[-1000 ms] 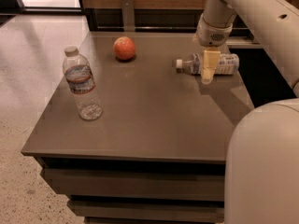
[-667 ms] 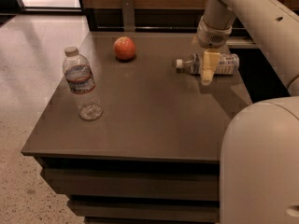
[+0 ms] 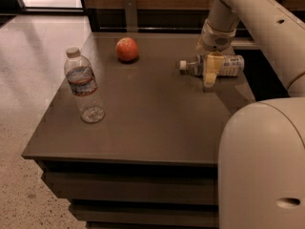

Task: Place blue plastic bottle upright

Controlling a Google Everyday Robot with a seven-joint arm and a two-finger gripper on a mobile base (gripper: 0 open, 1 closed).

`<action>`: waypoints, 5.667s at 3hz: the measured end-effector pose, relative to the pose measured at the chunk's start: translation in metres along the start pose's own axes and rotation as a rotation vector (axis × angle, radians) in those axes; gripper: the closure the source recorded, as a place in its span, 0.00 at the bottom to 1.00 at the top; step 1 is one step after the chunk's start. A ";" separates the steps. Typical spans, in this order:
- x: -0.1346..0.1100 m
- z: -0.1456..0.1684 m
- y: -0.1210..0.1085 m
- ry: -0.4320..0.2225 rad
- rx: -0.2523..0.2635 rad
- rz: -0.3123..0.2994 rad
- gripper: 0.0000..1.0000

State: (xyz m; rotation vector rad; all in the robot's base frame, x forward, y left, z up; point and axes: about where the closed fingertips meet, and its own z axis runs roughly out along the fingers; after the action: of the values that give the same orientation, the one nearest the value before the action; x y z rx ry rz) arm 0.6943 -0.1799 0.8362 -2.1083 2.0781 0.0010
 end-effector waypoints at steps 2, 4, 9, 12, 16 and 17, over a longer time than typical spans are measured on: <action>0.000 0.002 0.000 0.004 0.000 0.004 0.61; -0.012 -0.016 0.001 -0.013 0.041 -0.027 1.00; -0.069 -0.107 0.019 -0.698 0.132 -0.022 1.00; -0.078 -0.108 0.010 -0.857 0.140 -0.016 1.00; -0.070 -0.121 0.004 -1.284 0.128 0.034 1.00; -0.070 -0.120 0.003 -1.358 0.113 0.048 1.00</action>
Offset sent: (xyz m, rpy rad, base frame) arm -0.0157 -0.0051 0.0044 -0.0214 0.0358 -0.0065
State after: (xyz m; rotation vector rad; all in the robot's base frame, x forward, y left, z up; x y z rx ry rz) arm 0.6745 -0.1255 0.9624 -1.2575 1.1893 0.9748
